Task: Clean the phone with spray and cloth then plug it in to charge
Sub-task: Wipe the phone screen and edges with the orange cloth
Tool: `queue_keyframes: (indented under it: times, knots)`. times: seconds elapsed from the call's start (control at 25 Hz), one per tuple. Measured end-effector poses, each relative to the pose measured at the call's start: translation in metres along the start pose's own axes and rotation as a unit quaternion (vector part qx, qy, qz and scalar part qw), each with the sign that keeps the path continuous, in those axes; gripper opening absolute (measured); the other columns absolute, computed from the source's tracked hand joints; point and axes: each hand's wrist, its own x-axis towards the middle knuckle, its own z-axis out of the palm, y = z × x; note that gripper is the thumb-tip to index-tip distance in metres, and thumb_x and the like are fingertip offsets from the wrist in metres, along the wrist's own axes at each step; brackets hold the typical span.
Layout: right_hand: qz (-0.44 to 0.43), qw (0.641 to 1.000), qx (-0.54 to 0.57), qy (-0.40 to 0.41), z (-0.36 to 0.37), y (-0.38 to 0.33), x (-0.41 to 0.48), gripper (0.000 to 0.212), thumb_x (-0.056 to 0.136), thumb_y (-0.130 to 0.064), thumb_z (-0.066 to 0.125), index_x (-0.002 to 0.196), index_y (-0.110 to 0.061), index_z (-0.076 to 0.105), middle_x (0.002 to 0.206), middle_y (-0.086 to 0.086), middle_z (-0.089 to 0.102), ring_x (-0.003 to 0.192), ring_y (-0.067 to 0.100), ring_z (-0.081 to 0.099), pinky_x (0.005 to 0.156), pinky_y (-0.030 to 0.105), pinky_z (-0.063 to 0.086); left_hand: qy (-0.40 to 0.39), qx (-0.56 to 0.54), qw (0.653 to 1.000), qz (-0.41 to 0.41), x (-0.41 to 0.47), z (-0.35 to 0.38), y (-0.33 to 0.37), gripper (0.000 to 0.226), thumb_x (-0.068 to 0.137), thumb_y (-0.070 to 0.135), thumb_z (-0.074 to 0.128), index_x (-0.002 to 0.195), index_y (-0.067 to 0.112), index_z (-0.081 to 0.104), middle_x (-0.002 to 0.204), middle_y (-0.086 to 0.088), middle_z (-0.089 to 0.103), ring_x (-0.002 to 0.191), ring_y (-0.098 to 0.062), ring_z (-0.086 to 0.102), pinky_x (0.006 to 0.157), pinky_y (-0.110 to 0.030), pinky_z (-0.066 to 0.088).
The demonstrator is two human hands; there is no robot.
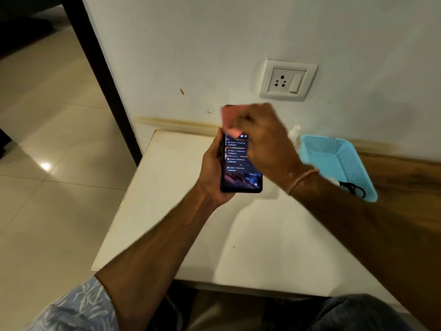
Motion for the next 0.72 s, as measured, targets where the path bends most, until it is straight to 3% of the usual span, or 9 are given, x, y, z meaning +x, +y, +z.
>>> queue_keyframes:
  times: [0.08, 0.16, 0.24, 0.4, 0.56, 0.72]
  knots:
    - [-0.080, 0.997, 0.002, -0.025, 0.003, -0.007, -0.010, 0.031, 0.078, 0.011, 0.063, 0.105, -0.003, 0.069, 0.107, 0.011, 0.065, 0.103, 0.031, 0.056, 0.091, 0.036, 0.046, 0.019, 0.011, 1.000, 0.015, 0.001, 0.004, 0.001, 0.035, 0.105, 0.039, 0.043, 0.118, 0.011, 0.060, 0.101, -0.003, 0.063, 0.103, -0.012, 0.058, 0.097, -0.023, 0.044]
    - [-0.015, 1.000, -0.002, 0.001, -0.006, 0.007, 0.002, 0.031, 0.079, 0.007, 0.064, 0.107, -0.003, 0.069, 0.108, 0.012, 0.065, 0.101, 0.032, 0.056, 0.087, 0.038, 0.048, 0.003, 0.010, 1.000, 0.020, 0.002, 0.000, 0.002, 0.042, 0.105, 0.047, 0.043, 0.126, 0.014, 0.059, 0.109, -0.006, 0.062, 0.107, -0.016, 0.056, 0.102, -0.029, 0.043]
    - [0.068, 0.997, -0.010, 0.030, -0.009, 0.008, 0.010, 0.029, 0.080, 0.003, 0.068, 0.108, -0.005, 0.070, 0.108, 0.011, 0.065, 0.099, 0.031, 0.054, 0.086, 0.033, 0.047, -0.024, 0.013, 0.999, 0.016, 0.004, -0.006, 0.002, 0.050, 0.103, 0.052, 0.044, 0.124, 0.012, 0.065, 0.109, -0.010, 0.068, 0.100, -0.024, 0.062, 0.093, -0.038, 0.050]
    - [-0.106, 0.994, -0.016, -0.035, 0.000, -0.006, -0.006, 0.029, 0.079, 0.007, 0.065, 0.107, -0.001, 0.071, 0.108, 0.013, 0.067, 0.103, 0.030, 0.054, 0.090, 0.033, 0.044, -0.047, -0.048, 0.998, 0.004, 0.010, -0.011, 0.003, 0.043, 0.104, 0.038, 0.047, 0.107, 0.005, 0.075, 0.098, -0.011, 0.072, 0.094, -0.025, 0.071, 0.083, -0.037, 0.057]
    - [0.060, 0.998, -0.020, 0.020, -0.012, 0.007, 0.009, 0.027, 0.086, 0.004, 0.063, 0.111, -0.001, 0.069, 0.112, 0.015, 0.066, 0.109, 0.034, 0.054, 0.094, 0.041, 0.048, -0.063, 0.008, 0.998, 0.016, 0.010, -0.013, 0.001, 0.049, 0.103, 0.051, 0.047, 0.122, 0.012, 0.070, 0.114, -0.012, 0.070, 0.104, -0.029, 0.066, 0.094, -0.044, 0.054]
    - [-0.123, 0.991, -0.027, -0.037, -0.003, -0.011, -0.013, 0.024, 0.083, 0.003, 0.064, 0.106, 0.000, 0.071, 0.107, 0.014, 0.067, 0.102, 0.030, 0.055, 0.088, 0.035, 0.046, -0.068, -0.042, 0.997, -0.001, 0.010, -0.014, 0.004, 0.038, 0.102, 0.034, 0.050, 0.108, 0.005, 0.072, 0.099, -0.010, 0.070, 0.094, -0.024, 0.071, 0.083, -0.035, 0.057]
